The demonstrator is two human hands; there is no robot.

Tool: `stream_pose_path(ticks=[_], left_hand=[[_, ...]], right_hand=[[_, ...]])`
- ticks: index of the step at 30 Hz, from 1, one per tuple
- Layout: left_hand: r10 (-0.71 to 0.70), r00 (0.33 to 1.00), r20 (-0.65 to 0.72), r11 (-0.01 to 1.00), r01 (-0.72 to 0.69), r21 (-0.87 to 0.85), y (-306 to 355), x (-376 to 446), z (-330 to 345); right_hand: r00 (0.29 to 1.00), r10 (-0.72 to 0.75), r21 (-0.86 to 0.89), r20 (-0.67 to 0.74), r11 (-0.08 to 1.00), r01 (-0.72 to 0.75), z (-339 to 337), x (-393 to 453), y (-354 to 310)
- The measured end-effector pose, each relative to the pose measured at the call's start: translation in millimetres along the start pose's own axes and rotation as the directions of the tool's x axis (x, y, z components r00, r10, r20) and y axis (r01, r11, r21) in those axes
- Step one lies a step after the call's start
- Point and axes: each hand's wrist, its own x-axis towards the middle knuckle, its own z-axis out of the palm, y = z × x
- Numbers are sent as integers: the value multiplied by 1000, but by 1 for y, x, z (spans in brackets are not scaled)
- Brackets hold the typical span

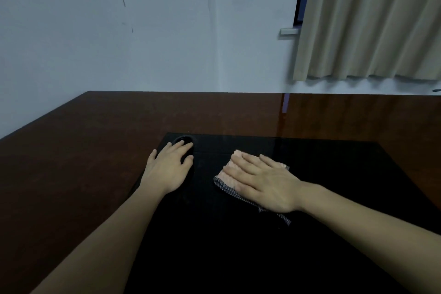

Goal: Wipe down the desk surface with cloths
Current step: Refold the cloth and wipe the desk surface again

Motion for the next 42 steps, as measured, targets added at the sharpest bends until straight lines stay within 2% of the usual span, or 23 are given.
stream_pose_path(ticks=[5,11,15,18,24,28,31,34,38,42], left_hand=[[-2,1000,-3,1000,2,6,-1,1,1],[-2,1000,-1,1000,2,-10,-1,0,1],[-4,1000,-12,1000,3,-22,-1,-1,-1],[0,1000,-25,999,-1,-42,0,0,-3],[32,994,-104,998,-37,-52,-13,-8,-17],[-23,997,-73,998,19,-52,-38,-13,-26],[-63,997,-35,997,62,-37,-60,-17,-29],[-102,995,-7,994,102,-29,-71,-18,-27],[-107,994,-30,994,107,-7,-71,-14,-20],[-98,994,-40,995,98,3,-72,-17,-19]], right_hand=[[999,49,8,-1,999,-49,-3,10,10],[975,219,0,-47,976,-220,-15,73,43],[969,240,10,-54,971,-240,-19,90,39],[982,184,-1,-33,983,-184,-18,79,21],[997,-72,-20,37,997,73,-2,23,-35],[993,-103,0,52,995,103,-3,21,-35],[998,-55,-4,39,998,55,-9,43,-29],[999,52,0,-13,999,-52,-14,82,-17],[982,180,4,-55,984,-180,-25,138,-11],[976,208,20,-64,978,-208,-30,158,-17]])
